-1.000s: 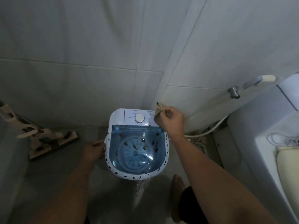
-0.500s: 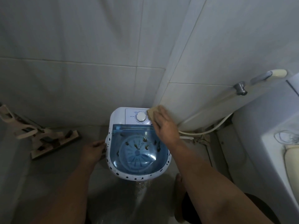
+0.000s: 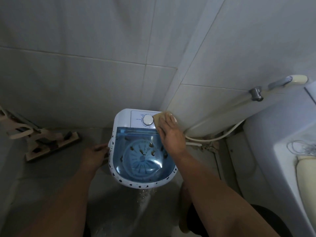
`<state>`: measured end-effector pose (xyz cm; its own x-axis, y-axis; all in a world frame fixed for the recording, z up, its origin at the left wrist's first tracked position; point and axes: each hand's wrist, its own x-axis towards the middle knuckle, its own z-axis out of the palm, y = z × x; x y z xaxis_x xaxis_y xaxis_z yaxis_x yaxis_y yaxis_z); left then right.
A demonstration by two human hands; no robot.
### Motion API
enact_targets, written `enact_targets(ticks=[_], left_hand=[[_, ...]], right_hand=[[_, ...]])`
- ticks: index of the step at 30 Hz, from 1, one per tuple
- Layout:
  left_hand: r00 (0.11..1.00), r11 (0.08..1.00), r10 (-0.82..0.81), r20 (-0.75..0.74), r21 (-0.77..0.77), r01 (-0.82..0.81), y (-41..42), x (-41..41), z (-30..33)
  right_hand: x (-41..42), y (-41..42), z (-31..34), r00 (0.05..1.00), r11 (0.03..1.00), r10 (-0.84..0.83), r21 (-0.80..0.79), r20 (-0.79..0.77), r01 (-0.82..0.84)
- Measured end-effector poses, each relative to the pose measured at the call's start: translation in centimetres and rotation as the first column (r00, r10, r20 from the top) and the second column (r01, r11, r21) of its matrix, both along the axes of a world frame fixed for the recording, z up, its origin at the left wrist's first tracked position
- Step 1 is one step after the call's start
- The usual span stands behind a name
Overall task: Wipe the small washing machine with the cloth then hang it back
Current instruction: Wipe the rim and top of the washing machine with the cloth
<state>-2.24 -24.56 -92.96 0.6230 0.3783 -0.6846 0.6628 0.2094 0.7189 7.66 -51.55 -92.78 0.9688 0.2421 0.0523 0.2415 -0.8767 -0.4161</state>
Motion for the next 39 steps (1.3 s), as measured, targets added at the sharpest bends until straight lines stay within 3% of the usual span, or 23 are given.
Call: enact_targets(ticks=[6,15,20,34,39], left_hand=[[1.000,1.000,0.005,0.020,0.013,-0.005,-0.3,-0.2,0.1],[1.000,1.000,0.012,0.022,-0.011,-0.012,-0.1,-0.3,0.4],[1.000,1.000,0.009,0.017,-0.019,-0.009,-0.1,-0.4,0.4],[1.000,1.000,-0.001,0.016,-0.014,0.002,-0.3,-0.4,0.9],[1.000,0.999,0.017,0.017,-0.044,-0.016,-0.5,-0.3,1.0]], right_hand=[[2.4,0.2,1.7,0.995,0.990,0.082,-0.107,-0.056,-0.087],[0.6,-0.5,1.2,0.999,1.000,0.030,0.008,-0.039,-0.029],[0.7,-0.8,2.1,0.998,1.000,0.019,-0.012,-0.064,-0.020],[1.5,-1.2,1.9,0.980,0.984,-0.164,0.047,-0.117,0.171],[0.7,-2.2,0.6,0.943,0.937,-0.275,0.169,-0.185,0.306]])
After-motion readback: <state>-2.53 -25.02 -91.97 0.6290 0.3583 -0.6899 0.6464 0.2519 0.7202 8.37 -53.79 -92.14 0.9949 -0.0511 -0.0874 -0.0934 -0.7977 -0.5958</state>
